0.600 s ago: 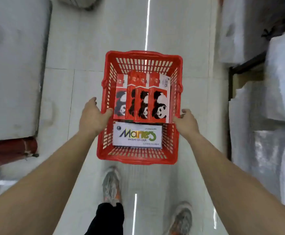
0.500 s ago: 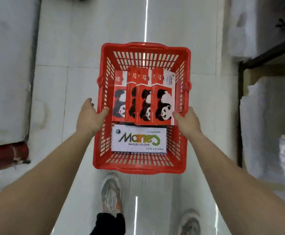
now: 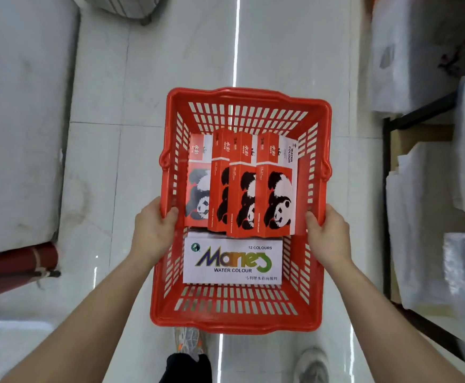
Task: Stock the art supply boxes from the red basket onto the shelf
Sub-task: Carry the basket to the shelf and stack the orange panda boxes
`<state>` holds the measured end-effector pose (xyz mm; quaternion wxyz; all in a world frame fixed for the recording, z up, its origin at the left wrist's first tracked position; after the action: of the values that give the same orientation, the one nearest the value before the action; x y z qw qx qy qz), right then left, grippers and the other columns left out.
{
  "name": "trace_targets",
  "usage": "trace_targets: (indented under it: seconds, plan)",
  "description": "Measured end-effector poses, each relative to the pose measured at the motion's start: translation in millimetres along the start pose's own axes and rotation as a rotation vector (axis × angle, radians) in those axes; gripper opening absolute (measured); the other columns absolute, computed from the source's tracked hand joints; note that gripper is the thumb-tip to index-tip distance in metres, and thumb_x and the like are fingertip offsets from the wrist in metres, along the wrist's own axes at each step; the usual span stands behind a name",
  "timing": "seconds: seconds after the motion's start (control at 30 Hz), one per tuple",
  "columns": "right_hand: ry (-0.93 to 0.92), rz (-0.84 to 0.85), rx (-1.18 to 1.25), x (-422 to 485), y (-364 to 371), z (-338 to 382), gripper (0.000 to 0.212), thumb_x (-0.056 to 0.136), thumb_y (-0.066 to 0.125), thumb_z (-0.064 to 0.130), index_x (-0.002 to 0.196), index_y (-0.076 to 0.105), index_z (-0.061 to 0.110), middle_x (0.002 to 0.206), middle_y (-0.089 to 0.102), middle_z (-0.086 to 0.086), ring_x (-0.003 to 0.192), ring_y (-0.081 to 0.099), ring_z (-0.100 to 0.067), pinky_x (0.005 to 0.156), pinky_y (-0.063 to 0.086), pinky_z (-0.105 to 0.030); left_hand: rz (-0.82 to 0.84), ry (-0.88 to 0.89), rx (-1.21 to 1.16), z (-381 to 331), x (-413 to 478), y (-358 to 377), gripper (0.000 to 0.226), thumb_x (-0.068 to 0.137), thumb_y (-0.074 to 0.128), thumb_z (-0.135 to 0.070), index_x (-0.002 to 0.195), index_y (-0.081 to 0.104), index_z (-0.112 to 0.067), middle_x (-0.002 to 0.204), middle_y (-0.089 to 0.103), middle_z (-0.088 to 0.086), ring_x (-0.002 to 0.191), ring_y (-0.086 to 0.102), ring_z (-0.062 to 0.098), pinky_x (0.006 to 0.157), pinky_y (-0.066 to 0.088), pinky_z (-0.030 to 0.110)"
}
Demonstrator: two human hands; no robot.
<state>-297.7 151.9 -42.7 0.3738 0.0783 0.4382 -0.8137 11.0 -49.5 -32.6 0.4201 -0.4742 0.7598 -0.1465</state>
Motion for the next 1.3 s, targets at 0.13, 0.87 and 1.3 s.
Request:
trace_targets:
  seconds: [0.13,0.87,1.3]
  plan:
    - [0.012,0.039,0.016,-62.6,-71.6,75.3,0.007,0.101,0.054,0.027,0.1,0.061,0.028,0.081,0.064,0.023,0.067,0.065,0.008,0.05,0.043,-0.005,0.006,-0.018,-0.018,-53.7,-58.9,-75.9,0.012,0.098,0.055,-0.02,0.104,0.066,-0.018,0.084,0.071,-0.004,0.074,0.069,0.017,0.065,0.051,0.03]
    - [-0.117,-0.07,0.084,-71.9,-408.5,548.1,0.025,0.096,0.055,0.022,0.115,0.069,0.012,0.099,0.073,-0.003,0.084,0.069,-0.024,0.074,0.055,-0.033,-0.149,0.04,-0.164,-512.2,-106.0,-458.5,0.021,0.095,0.061,-0.021,0.075,0.067,-0.024,0.066,0.073,-0.005,0.057,0.071,0.018,0.059,0.055,0.033]
    - [-0.264,-0.007,0.086,210.6,-490.2,807.2,0.011,0.095,0.055,0.02,0.092,0.064,0.027,0.074,0.065,0.017,0.066,0.063,0.0,0.051,0.042,-0.017,-0.274,0.061,-0.238,-744.7,146.5,-530.5,0.019,0.093,0.063,-0.019,0.075,0.068,-0.02,0.062,0.074,-0.003,0.05,0.069,0.012,0.052,0.053,0.026]
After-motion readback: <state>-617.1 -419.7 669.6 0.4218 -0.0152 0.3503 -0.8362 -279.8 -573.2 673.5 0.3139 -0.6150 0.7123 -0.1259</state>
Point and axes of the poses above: each hand's wrist, its own x-axis towards the middle knuckle, its own y-axis out of the palm, z = x × y, the point moved 7 cm from there along x, towards the middle knuckle
